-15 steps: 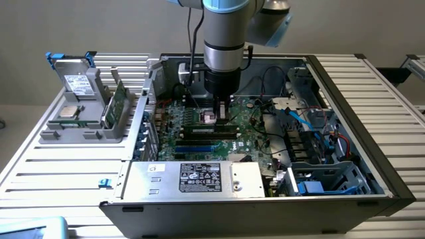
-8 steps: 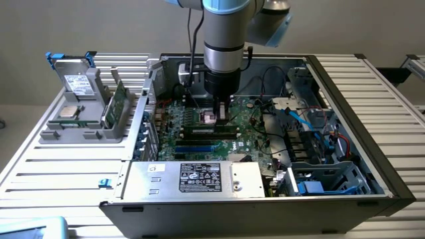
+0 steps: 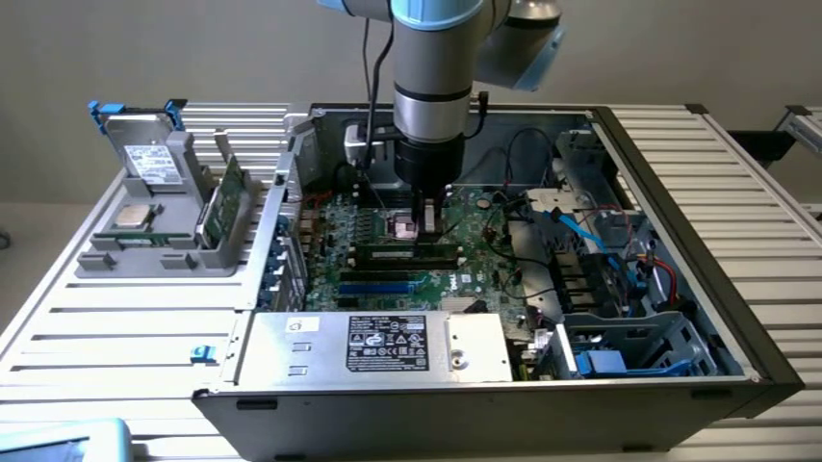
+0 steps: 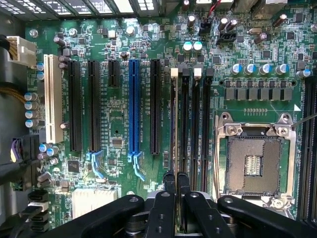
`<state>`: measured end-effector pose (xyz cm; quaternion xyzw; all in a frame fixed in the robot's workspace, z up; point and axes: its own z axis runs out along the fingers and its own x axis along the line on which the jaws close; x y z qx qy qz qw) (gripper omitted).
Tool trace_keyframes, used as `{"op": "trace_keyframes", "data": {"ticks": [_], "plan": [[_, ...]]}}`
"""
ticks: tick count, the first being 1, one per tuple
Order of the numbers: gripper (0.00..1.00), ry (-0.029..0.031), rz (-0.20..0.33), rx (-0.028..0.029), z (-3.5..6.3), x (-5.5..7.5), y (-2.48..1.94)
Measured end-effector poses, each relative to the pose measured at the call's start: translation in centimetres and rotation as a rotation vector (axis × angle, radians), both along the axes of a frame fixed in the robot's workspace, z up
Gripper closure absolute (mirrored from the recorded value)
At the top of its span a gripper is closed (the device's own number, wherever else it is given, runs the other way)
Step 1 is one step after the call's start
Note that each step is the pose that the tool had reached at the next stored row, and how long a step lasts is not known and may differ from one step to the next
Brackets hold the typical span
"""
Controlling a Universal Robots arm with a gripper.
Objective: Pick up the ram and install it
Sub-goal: 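Insert the ram into the slot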
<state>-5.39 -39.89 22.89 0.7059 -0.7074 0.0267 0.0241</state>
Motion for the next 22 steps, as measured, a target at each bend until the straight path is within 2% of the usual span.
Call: {"op": "trace_keyframes", "data": {"ticks": [22], "plan": [[0.87, 0.0001, -0.003, -0.0002, -0.08, -0.01, -0.07]]}}
